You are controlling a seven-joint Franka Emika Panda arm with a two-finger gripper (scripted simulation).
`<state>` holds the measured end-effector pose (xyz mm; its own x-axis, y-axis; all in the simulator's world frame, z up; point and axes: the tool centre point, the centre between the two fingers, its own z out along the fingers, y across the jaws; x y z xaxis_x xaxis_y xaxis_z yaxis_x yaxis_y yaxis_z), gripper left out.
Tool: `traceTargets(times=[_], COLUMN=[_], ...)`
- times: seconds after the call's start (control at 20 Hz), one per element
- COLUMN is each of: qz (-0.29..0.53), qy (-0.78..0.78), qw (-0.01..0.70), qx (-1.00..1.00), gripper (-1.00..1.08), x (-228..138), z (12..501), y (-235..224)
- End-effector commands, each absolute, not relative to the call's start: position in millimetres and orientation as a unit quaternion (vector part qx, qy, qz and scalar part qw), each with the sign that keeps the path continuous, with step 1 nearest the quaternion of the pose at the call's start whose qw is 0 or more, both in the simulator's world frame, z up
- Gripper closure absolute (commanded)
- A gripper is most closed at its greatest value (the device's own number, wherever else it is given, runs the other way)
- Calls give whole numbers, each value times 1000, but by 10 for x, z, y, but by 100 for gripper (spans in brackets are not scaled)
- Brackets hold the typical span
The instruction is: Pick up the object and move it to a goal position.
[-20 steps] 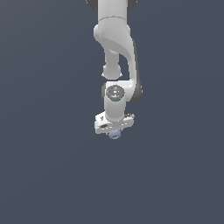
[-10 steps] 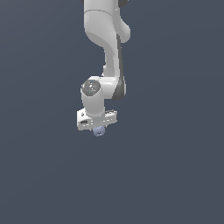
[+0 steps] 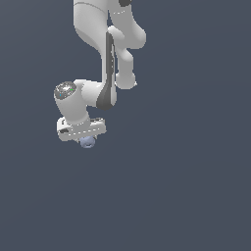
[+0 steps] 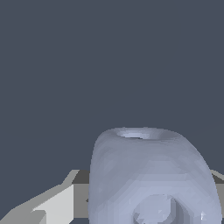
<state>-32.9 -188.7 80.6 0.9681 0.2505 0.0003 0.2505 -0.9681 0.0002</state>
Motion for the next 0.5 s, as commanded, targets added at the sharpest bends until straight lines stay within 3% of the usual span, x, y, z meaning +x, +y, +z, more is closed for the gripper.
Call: traceTargets(times=[0.0,0.45], qz=[0,0], qy=[127,127], qw=[0,0], qx=[992,992], gripper=[108,108], x=[-346,-351], z=[843,894], y=[-2078,-2361])
